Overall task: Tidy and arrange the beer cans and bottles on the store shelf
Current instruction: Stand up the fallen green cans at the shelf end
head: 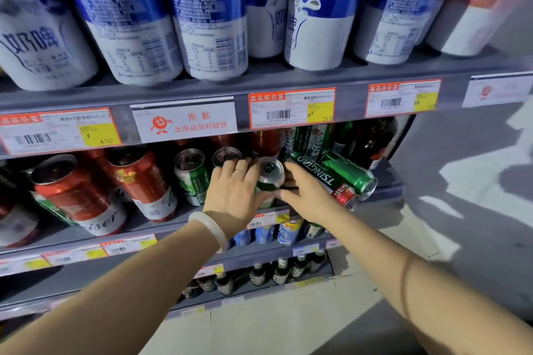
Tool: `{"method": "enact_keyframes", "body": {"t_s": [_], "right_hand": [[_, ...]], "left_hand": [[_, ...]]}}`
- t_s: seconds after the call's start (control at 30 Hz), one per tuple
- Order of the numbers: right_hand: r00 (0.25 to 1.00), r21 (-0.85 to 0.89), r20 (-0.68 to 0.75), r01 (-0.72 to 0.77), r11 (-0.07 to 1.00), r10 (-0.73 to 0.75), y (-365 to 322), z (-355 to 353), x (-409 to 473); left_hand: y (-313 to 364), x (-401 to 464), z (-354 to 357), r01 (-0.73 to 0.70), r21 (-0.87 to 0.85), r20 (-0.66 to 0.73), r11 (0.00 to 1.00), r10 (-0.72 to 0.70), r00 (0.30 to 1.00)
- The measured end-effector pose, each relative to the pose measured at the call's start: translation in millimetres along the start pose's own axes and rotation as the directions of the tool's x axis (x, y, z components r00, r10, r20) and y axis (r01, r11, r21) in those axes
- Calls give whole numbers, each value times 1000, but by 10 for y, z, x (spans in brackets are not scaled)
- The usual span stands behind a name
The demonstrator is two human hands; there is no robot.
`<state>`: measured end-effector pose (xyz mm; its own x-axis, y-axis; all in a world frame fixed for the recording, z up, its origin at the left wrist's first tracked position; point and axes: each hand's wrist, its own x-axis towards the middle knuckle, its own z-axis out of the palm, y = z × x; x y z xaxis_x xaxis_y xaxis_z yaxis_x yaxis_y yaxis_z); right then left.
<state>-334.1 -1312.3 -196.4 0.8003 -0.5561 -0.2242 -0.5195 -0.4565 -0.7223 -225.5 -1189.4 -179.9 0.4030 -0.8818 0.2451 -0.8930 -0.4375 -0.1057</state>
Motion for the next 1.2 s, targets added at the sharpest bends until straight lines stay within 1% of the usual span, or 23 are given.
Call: {"method": "enact_keyframes", "body": {"t_s": [0.1,0.23,0.33,0.4,0.43,0.5,0.57,0.6,0.67,0.73,0.77,0.87,0.93,1.0,1.1,1.17,1.2], "right_hand": [[998,58,-69,-5,998,9,-96,65,46],[995,-54,-93,-22,998,17,-165,57,38],[997,-141,-64,31,990,-40,-209,-36,-64],[988,-220,-100,93,971,-117,-223,-186,-141],[976,-252,-143,124,960,-163,-216,-290,-187],[944,-296,-232,161,941,-235,-144,-506,-275],[924,-307,-292,152,939,-245,11,-690,-380],[920,-311,-310,140,940,-239,106,-758,-448],[923,-338,-308,123,933,-233,301,-816,-584],[943,-359,-266,94,928,-199,491,-796,-675],[954,-365,-240,82,927,-179,571,-761,-702],[967,-459,-186,72,886,-175,779,-601,-720],[962,-540,-200,50,840,-186,898,-478,-696],[943,-572,-246,46,819,-225,986,-386,-658],[855,-686,-358,32,727,-376,1100,-288,-536],[809,-679,-406,44,732,-426,1133,-267,-465],[799,-674,-415,52,737,-435,1129,-264,-447]], "left_hand": [[25,54,-38,60,-17,89,998,-59,994],[35,84,-8,110,-48,114,993,-104,988],[12,47,-2,117,-54,125,992,-109,986],[27,1,-25,67,-42,52,997,-64,997],[53,-13,-34,27,-32,9,999,-27,1000],[141,-11,-70,-92,-46,-58,995,89,994],[287,10,-110,-205,-102,-97,974,195,976],[362,22,-91,-237,-129,-94,963,226,969],[517,30,-58,-264,-167,-32,950,263,964],[671,18,4,-281,-200,69,939,300,952],[731,25,63,-285,-189,118,940,310,943],[862,75,180,-259,-147,227,955,288,930],[915,106,256,-221,-162,243,962,256,936],[931,140,297,-194,-187,231,963,235,944],[943,201,323,-179,-222,177,958,220,959],[952,244,347,-169,-233,160,958,209,965],[957,268,366,-161,-233,155,959,200,967]]}}
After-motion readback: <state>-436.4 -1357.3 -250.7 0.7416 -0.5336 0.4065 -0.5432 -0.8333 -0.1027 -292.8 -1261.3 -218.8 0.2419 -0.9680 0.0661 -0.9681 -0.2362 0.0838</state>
